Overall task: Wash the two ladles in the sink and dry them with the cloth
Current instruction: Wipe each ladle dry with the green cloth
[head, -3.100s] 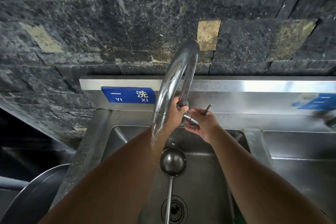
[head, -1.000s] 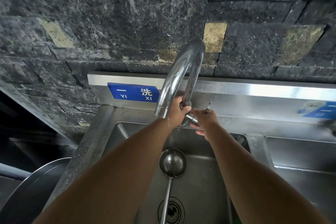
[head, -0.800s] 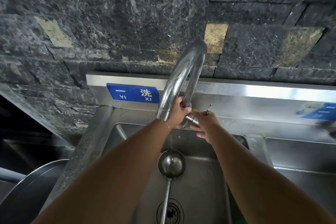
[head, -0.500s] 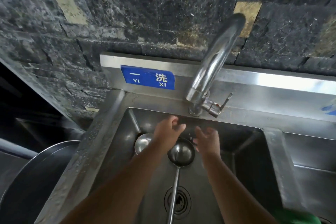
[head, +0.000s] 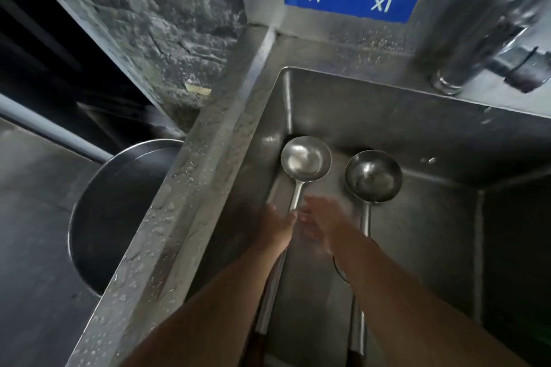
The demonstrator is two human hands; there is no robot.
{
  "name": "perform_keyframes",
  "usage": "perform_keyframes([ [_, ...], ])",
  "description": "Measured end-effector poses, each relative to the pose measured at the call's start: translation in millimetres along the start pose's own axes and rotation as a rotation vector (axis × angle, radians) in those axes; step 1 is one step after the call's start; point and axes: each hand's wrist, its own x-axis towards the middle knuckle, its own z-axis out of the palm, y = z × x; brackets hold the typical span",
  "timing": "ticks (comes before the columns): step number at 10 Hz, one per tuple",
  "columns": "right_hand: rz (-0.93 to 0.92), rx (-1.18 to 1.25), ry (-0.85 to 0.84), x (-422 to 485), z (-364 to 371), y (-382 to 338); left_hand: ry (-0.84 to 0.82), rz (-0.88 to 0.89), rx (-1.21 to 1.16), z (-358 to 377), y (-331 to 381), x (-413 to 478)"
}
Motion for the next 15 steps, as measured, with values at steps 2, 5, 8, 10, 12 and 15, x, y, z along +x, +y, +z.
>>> perform_keyframes([
  [2,0.003,0.047,0.025,11,21,12,-0.076,-0.165,-0.170,-5,-17,-12],
  [5,-0.047,0.209,-0.001,-20,16,6,-0.171,-0.179,-0.255,-14,6,-45],
  [8,-0.102,0.296,0.028,-104,-4,-29,-0.258,0.008,-0.113,-50,55,-129],
  [10,-0.163,0.449,0.004,-196,-19,-41,-0.475,0.032,-0.162,-85,88,-206],
  [12,-0.221,0.578,-0.044,-260,-29,-35,-0.531,0.227,-0.105,-100,83,-246],
  [15,-0.226,0.753,-0.164,-281,-74,-29,-0.265,0.539,0.254,-68,91,-253],
])
